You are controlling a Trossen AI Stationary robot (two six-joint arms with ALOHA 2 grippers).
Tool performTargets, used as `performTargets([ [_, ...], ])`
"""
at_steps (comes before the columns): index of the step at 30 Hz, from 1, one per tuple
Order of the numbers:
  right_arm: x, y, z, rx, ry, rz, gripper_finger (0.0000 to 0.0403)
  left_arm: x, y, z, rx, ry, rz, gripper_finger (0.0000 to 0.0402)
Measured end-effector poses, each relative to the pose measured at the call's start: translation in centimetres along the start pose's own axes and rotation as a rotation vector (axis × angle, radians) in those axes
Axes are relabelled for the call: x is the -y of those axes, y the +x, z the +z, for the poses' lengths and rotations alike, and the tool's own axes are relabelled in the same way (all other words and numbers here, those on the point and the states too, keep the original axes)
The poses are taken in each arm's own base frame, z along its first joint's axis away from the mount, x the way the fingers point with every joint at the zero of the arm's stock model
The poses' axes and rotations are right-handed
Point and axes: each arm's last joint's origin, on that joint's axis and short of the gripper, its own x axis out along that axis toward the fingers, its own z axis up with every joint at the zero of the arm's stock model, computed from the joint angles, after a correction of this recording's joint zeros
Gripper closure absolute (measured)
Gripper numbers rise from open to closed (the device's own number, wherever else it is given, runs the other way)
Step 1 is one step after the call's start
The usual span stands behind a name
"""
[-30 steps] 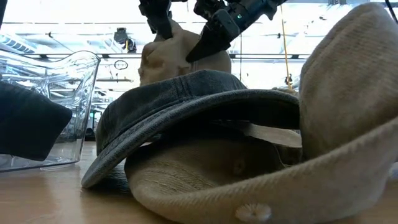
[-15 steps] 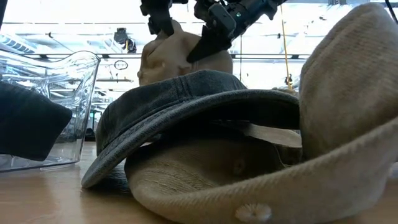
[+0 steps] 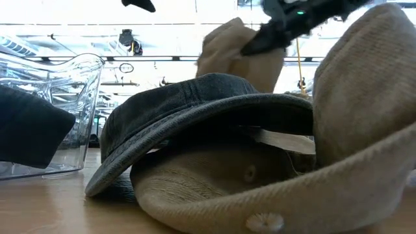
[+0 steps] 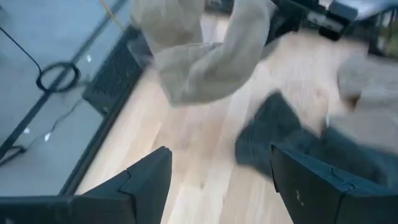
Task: Pick & Place hat
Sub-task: Put the brown cap into the top transparent bin
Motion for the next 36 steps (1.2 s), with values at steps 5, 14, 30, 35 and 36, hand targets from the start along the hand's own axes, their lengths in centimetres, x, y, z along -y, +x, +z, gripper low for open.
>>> performTargets([
  [5,2.3,-3.8,-2.0,0.353,0.156,-0.148,0.0397,-0.3,-0.8,-3.3,0.085,-0.069,0.0,0.0131],
  [14,6.9,-4.3,-6.1,0.591,0.316,-0.314,0.04,-0.5,0.7,-8.3,0.166,-0.2,-0.016,0.0131],
  [30,12.4,0.5,-7.1,0.66,0.31,-0.303,0.04,-0.7,1.9,-9.4,0.156,-0.187,0.013,0.013],
  [35,12.8,1.7,-8.5,0.58,0.324,-0.299,0.04,-0.7,1.9,-9.4,0.156,-0.187,0.013,0.013],
  [36,12.9,1.8,-8.7,0.575,0.324,-0.3,0.04,-0.7,1.9,-9.4,0.156,-0.187,0.013,0.013],
])
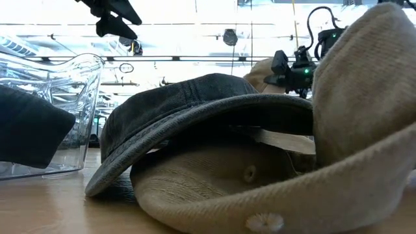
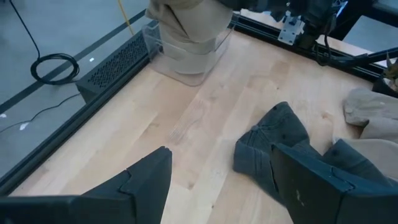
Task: Pick & Place hat
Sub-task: Put the brown cap into the top transparent bin
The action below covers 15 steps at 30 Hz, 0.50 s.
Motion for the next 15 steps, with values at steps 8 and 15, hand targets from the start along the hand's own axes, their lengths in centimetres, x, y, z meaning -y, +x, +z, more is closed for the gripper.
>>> performTargets([
  [8,0.1,0.1,-0.2,0.016,-0.082,0.005,0.0398,0.0,0.0,0.0,0.0,0.0,0.0,0.013],
  [15,0.8,0.0,-1.4,-0.094,-0.127,-0.13,0.0384,0.0,0.0,0.0,0.0,0.0,0.0,0.013],
])
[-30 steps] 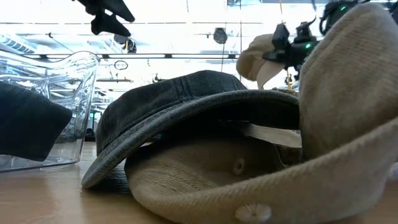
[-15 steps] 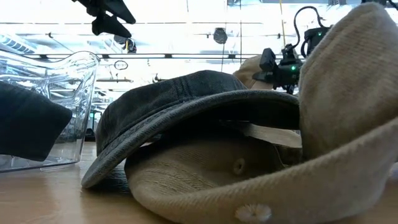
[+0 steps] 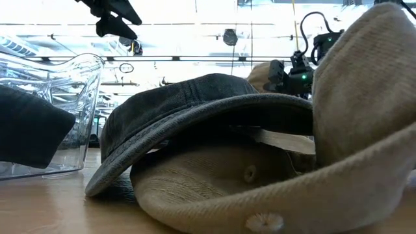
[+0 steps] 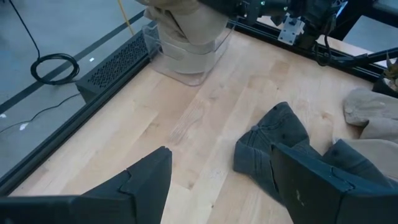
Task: Pick & Place hat
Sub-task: Put the brown cap into the top transparent bin
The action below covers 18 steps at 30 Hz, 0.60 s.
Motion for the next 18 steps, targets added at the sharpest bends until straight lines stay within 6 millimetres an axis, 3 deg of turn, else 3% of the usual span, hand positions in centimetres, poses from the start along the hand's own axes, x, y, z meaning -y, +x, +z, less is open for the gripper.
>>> performTargets([
  [10,-0.2,-0.1,1.2,0.128,0.037,0.02,0.0355,0.0,0.0,0.0,0.0,0.0,0.0,0.013],
  [18,-0.9,-0.3,1.7,0.156,0.066,0.176,0.038,0.0,0.0,0.0,0.0,-0.001,0.0,0.013],
])
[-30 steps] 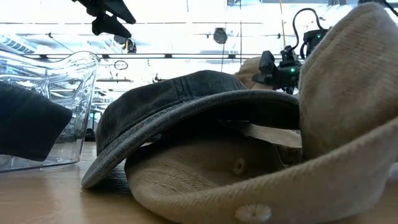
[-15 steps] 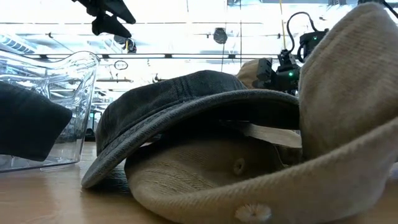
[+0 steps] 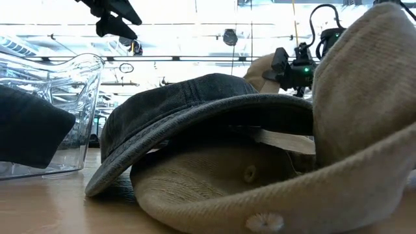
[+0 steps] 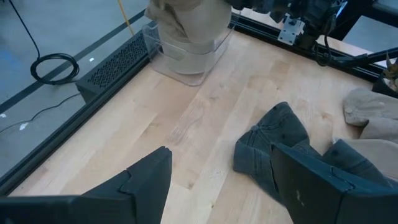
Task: Pick & Place hat
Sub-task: Put the brown cap into the top transparent bin
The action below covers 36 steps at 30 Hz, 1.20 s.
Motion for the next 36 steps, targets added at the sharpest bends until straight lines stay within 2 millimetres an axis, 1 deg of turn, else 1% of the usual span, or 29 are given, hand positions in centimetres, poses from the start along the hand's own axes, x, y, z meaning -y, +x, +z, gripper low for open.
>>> performTargets([
  [4,0.0,0.0,0.0,0.001,-0.005,-0.004,0.0395,0.0,0.0,0.0,0.0,0.0,0.0,0.013],
  [8,0.1,0.0,0.0,0.002,-0.006,-0.03,0.0393,0.0,0.0,0.0,0.0,0.0,0.0,0.013],
  [12,-0.1,0.1,0.5,0.052,0.003,-0.013,0.0395,0.0,0.0,0.0,0.0,0.0,0.0,0.013],
  [17,-0.4,1.1,0.7,0.031,-0.004,0.035,0.0394,0.0,0.0,0.0,0.0,0.0,0.0,0.013],
  [21,-0.7,1.8,0.9,0.027,-0.024,0.039,0.0392,0.0,0.0,0.0,0.0,0.0,0.0,0.013],
  [28,-0.5,1.9,0.7,0.01,-0.045,0.028,0.0394,0.0,0.0,0.0,0.0,0.0,0.0,0.0131],
  [36,-0.6,1.9,0.7,0.008,-0.025,0.028,0.0393,0.0,0.0,0.0,0.0,0.0,0.0,0.013],
])
